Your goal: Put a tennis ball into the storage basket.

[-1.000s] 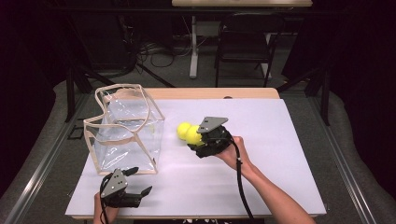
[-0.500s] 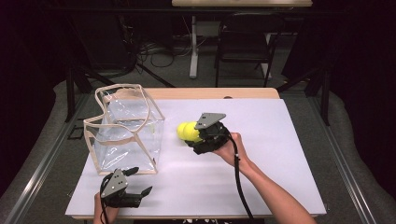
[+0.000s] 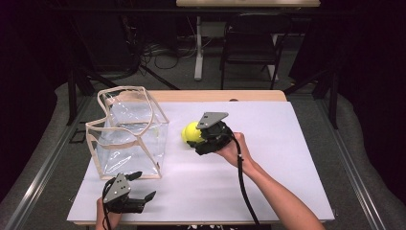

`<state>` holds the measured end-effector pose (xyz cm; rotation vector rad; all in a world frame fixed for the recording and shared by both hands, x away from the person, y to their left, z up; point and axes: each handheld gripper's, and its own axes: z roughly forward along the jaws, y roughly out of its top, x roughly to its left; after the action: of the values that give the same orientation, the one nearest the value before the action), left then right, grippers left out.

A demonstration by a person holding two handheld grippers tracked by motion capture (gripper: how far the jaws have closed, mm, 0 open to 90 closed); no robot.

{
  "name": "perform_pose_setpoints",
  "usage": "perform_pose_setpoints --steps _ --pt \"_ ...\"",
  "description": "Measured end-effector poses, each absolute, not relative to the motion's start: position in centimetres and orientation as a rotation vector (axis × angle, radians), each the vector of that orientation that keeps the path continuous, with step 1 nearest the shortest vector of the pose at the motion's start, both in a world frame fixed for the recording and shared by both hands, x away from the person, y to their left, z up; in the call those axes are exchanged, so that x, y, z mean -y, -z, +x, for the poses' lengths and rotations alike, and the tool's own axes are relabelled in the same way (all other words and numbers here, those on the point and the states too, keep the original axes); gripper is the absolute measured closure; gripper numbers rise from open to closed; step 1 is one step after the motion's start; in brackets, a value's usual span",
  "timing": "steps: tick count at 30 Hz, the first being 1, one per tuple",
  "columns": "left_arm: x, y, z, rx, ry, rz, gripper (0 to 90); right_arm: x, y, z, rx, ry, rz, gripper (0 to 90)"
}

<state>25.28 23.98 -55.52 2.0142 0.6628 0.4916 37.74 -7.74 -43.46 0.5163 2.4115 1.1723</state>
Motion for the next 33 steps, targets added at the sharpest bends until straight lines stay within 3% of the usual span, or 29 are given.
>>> perform_pose_setpoints --steps 33 --pt "-24.1 55.5 25.3 -0.663 -0.491 2.012 15.9 5.6 41.1 39.6 -2.4 -1.165 0.478 26.6"
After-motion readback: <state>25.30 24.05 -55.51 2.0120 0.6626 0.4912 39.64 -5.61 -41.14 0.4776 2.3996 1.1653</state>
